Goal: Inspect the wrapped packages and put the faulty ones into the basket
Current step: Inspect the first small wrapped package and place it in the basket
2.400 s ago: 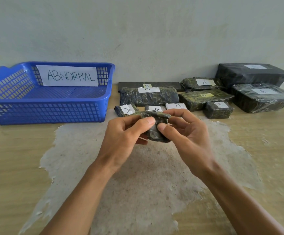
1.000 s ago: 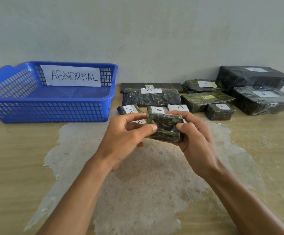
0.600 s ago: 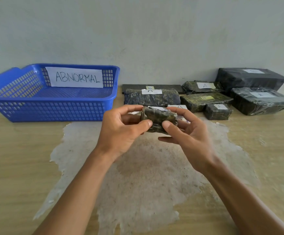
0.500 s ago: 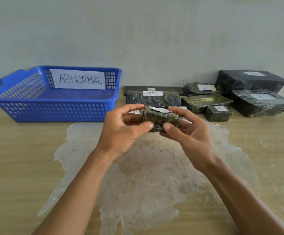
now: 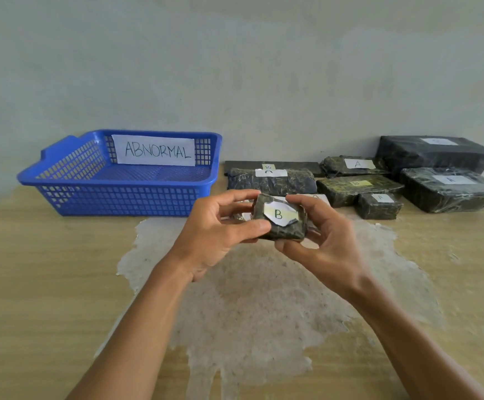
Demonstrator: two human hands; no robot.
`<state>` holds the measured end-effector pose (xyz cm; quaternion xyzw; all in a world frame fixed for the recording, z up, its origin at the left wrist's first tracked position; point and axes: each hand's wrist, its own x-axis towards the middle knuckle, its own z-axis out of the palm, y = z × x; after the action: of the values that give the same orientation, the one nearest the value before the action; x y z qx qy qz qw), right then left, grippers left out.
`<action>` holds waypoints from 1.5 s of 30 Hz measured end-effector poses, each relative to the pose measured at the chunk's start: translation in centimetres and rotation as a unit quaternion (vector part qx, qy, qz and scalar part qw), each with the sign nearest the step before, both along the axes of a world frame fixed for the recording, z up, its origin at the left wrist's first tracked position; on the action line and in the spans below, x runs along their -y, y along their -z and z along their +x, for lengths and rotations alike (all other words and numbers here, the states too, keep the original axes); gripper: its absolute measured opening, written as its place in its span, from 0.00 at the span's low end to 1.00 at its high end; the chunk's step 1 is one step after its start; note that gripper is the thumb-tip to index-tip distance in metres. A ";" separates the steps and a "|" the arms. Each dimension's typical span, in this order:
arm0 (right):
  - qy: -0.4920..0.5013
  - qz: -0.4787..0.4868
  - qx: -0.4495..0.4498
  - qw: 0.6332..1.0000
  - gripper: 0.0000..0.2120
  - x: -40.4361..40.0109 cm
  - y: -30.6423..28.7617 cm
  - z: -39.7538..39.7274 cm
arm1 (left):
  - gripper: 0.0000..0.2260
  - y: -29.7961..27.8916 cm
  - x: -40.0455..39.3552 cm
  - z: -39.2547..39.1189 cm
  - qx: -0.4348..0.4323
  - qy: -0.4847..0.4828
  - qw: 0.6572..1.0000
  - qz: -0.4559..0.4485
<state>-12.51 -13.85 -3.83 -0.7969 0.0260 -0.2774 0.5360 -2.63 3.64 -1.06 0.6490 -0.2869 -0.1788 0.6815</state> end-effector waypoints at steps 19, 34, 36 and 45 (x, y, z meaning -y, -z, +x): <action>0.024 -0.204 0.018 0.978 0.28 -5.3 -7.4 5.2 | 0.26 -2.5 -7.0 3.8 0.143 -0.101 0.984 0.044; -0.007 -0.254 -0.140 0.957 0.19 -12.4 -10.4 25.1 | 0.11 5.7 -10.4 10.2 0.363 -0.139 0.884 0.258; -0.020 -0.259 -0.167 0.951 0.20 -13.3 -9.5 27.5 | 0.10 5.7 -10.4 10.3 0.385 -0.134 0.870 0.278; -0.039 -0.268 -0.213 0.939 0.22 -17.1 -6.8 34.7 | 0.05 6.8 -10.0 9.7 0.517 -0.152 0.791 0.290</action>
<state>22.24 3.23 2.99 -0.9518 0.0333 -0.0763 0.2952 7.10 13.61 -7.91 0.8468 -0.4291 0.2142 0.2300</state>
